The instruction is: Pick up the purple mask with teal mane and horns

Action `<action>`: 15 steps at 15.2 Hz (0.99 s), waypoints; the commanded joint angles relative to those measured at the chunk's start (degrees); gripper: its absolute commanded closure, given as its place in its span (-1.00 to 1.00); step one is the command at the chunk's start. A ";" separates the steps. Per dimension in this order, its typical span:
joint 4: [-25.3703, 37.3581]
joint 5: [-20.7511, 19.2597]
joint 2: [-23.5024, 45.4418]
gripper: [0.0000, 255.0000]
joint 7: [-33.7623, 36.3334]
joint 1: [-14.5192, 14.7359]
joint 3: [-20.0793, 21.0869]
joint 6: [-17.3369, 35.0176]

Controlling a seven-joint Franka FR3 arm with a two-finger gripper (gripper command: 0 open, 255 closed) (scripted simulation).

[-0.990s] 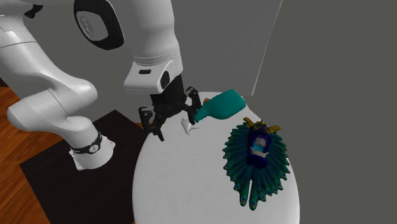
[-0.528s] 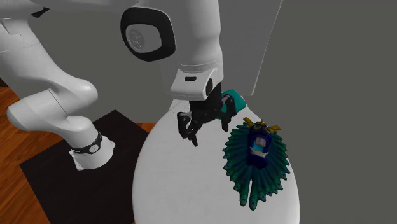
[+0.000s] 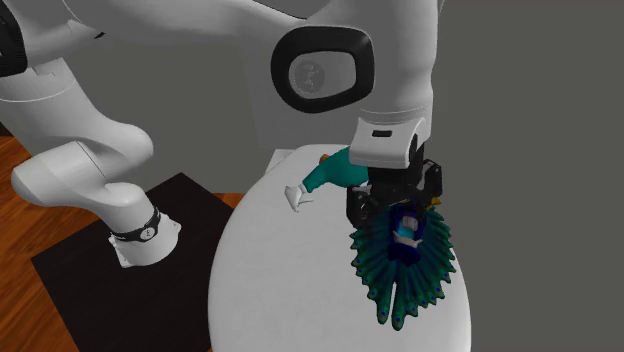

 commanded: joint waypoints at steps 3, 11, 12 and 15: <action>5.77 -3.60 5.28 -1.00 4.06 1.77 -0.71 -0.59; 2.02 -4.73 6.25 -1.00 5.32 1.77 -1.11 3.93; 2.05 -4.72 6.26 1.00 5.29 1.76 -1.12 3.91; 2.04 -4.73 6.28 1.00 5.30 1.76 -1.12 3.93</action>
